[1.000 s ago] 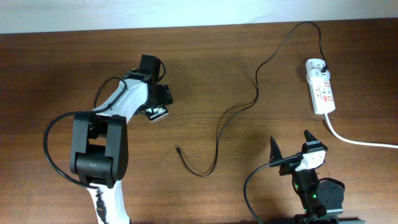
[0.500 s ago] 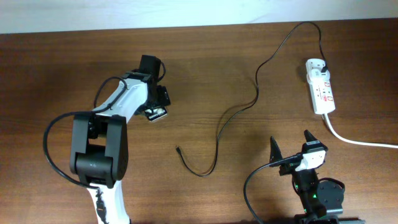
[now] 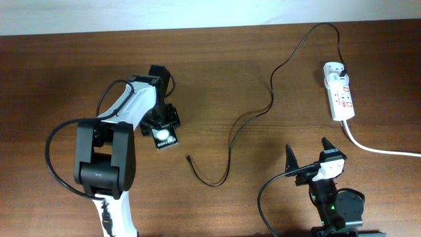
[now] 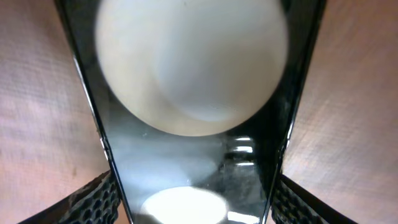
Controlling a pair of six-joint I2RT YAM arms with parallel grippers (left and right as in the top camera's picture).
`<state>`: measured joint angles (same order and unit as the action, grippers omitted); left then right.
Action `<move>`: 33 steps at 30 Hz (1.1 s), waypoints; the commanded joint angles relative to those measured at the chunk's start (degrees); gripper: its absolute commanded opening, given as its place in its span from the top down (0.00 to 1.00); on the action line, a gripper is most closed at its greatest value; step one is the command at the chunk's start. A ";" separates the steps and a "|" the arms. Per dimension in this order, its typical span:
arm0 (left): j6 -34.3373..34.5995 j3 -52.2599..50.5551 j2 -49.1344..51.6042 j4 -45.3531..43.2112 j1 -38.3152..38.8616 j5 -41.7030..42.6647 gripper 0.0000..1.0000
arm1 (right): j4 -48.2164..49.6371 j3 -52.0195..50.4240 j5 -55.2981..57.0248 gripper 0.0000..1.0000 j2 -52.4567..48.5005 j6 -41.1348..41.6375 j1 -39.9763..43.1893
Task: Plug charger to phone and switch on socket
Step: 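Close the left gripper on the phone's lower end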
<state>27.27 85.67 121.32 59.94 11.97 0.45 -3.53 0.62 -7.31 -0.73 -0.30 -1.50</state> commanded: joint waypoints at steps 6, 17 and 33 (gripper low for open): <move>-1.64 -1.22 2.01 3.17 0.22 -2.75 0.01 | -0.37 -0.31 0.28 0.01 0.55 -0.35 -0.37; -1.62 -1.25 2.01 -1.51 -1.18 -4.31 0.01 | -0.37 -0.31 0.31 0.01 0.55 -0.35 -0.37; -4.57 -6.21 2.01 -6.58 -0.22 2.51 0.00 | -0.37 -0.31 0.28 0.01 0.55 -0.35 -0.37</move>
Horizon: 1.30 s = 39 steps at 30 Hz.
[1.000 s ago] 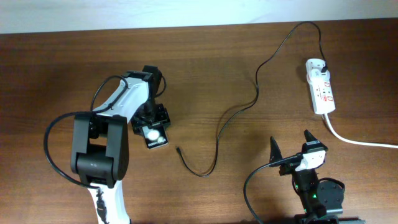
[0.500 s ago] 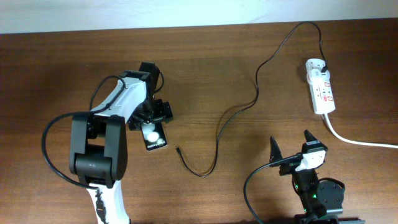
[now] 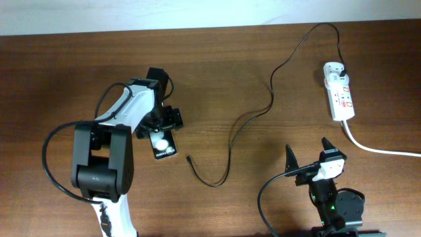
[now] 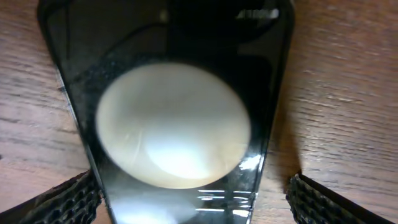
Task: Plug charger to phone and switch on socket
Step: 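Close the left gripper on the phone's lower end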
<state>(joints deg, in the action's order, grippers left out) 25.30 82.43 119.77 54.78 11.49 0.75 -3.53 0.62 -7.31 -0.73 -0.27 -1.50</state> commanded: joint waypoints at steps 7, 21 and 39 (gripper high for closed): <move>-4.00 -2.97 3.56 -1.62 0.42 5.09 0.05 | -0.37 -0.31 0.28 0.01 0.55 -0.37 -0.37; -4.42 -2.95 3.56 -4.02 0.35 8.44 0.01 | -0.37 -0.31 0.28 0.01 0.55 -0.37 -0.37; -2.58 -2.95 3.56 -3.48 0.35 0.68 0.01 | -0.37 -0.31 0.28 0.01 0.55 -0.37 -0.37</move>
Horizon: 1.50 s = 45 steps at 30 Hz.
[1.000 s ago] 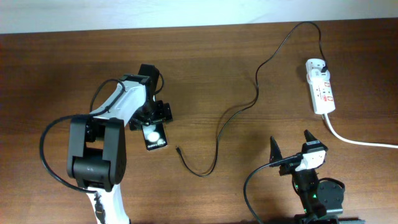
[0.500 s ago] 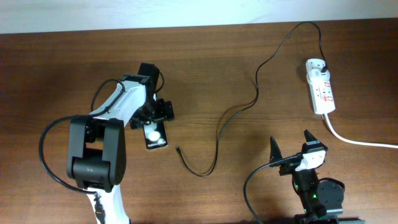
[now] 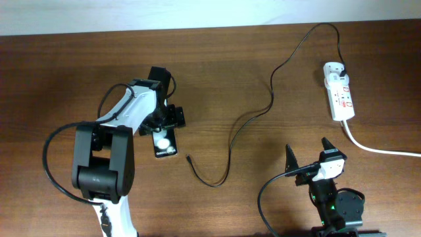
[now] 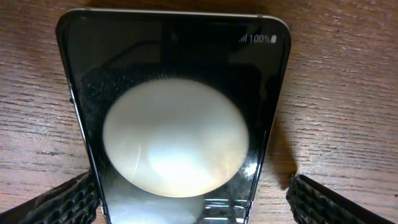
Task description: Plug charger to phone and switch on socket
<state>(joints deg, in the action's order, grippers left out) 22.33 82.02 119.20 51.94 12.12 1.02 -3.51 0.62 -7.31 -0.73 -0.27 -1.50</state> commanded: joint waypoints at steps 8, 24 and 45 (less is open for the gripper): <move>0.35 -2.54 4.13 0.20 -0.26 0.68 0.01 | -0.39 -0.31 0.31 0.01 0.55 -0.37 -0.37; 0.37 -2.54 4.13 1.92 1.70 -3.72 0.11 | -0.39 -0.31 0.28 0.01 0.55 -0.37 -0.37; -1.22 -2.95 4.13 3.61 2.14 -3.82 0.20 | -0.39 -0.31 0.28 0.01 0.55 -0.37 -0.37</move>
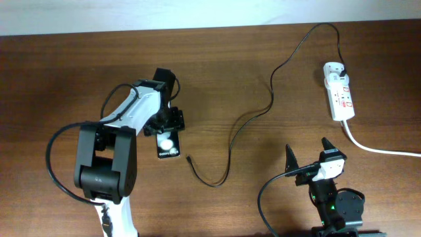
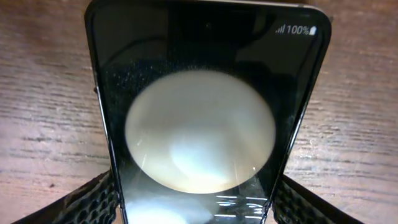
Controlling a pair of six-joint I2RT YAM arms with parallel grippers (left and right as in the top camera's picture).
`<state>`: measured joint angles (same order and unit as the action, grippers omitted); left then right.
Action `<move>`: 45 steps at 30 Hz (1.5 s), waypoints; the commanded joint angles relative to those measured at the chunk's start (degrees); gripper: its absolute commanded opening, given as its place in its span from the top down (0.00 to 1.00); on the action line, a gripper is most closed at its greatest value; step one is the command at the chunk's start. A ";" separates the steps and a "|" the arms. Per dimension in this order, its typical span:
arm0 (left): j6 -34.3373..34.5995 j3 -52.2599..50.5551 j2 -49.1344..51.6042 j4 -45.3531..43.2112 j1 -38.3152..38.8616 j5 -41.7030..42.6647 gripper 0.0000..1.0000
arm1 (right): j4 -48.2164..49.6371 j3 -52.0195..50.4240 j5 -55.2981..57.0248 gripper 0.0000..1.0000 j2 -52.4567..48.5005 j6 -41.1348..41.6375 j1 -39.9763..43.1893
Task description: Plug charger to phone and switch on socket
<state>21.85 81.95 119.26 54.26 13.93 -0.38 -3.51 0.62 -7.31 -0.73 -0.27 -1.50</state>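
A black phone (image 1: 167,144) lies flat on the table, its lit screen (image 2: 199,93) showing a pale round shape and "100%". My left gripper (image 2: 196,196) is over its near end, and the ribbed pads (image 2: 102,199) press on both long edges, so it is shut on the phone. The black charger cable (image 1: 230,141) ends in a loose plug tip (image 1: 189,158) just right of the phone. Its other end runs up to a white power strip (image 1: 339,92) at the far right. My right gripper (image 1: 307,149) stands open at the front right, holding nothing.
A white mains cord (image 1: 381,150) leaves the power strip towards the right edge. The cable loops across the table's middle between the phone and the strip. The brown wooden table (image 1: 59,79) ends at a white wall along the back.
The left gripper's pads stood well apart from the phone's sides and now sit against them. The phone fills more of the left wrist view. The right arm and cable have not moved.
At first the left gripper held the phone, which lay slanted. Then the phone was flat on the table a little nearer the front, with the fingers spread wide. That held a moment later. Now the fingers are against the phone's edges again.
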 commanded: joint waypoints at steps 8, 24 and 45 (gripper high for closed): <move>1.51 -3.17 4.07 -3.02 -0.74 -2.64 0.21 | -0.39 -0.31 0.28 0.01 0.55 -0.37 -0.37; 4.22 -3.17 4.07 -4.09 -3.19 -1.79 0.01 | -0.39 -0.31 0.31 0.01 0.55 -0.37 -0.37; 1.22 -3.17 4.07 -4.15 -3.17 -0.70 0.01 | -0.39 -0.31 0.28 0.01 0.55 -0.37 -0.37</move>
<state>24.47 81.58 119.20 50.11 11.22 -1.15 -3.53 0.62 -7.31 -0.73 -0.30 -1.50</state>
